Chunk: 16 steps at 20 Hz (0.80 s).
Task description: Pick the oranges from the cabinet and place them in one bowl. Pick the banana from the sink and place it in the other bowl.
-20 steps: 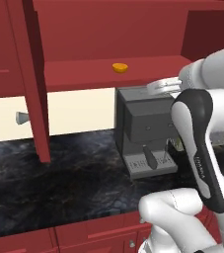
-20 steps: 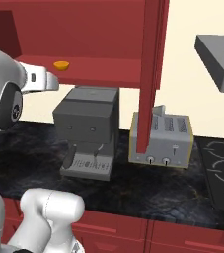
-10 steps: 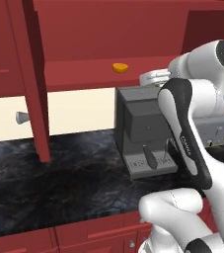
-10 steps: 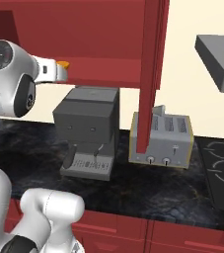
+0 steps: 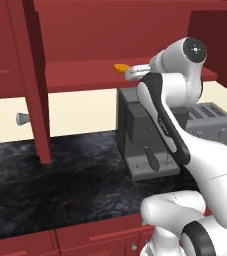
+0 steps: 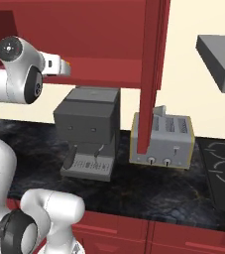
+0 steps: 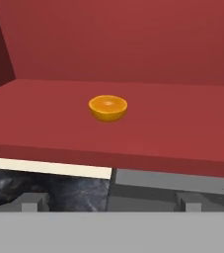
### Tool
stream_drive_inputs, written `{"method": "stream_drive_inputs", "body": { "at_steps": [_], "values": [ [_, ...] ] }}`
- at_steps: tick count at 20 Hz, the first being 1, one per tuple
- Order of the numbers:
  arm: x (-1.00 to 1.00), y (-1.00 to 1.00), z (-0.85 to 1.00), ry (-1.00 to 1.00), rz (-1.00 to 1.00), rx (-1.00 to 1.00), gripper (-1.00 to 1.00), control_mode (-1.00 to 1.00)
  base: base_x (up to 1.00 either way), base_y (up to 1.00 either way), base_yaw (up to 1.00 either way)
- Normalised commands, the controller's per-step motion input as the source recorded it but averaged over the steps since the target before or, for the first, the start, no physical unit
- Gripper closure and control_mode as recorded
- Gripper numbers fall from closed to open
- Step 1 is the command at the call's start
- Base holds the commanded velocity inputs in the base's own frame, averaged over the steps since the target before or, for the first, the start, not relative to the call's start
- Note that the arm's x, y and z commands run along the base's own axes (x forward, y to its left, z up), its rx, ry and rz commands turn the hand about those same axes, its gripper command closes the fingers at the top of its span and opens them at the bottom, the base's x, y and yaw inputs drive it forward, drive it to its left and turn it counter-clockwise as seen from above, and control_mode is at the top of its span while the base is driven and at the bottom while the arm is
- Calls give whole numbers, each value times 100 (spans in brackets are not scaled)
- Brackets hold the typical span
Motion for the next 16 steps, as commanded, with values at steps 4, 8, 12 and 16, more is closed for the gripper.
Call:
{"method": "stream_drive_inputs", "body": {
  "at_steps": [4,8,12,16],
  "values": [
    [60,7,0,12,-1,0,-100,-100,0,0,0],
    [57,5,-1,6,-2,-1,-100,-100,0,0,0],
    [48,11,-15,-4,-4,-4,-100,-100,0,0,0],
    [35,16,-19,-9,-2,-3,-100,-100,0,0,0]
  ]
}}
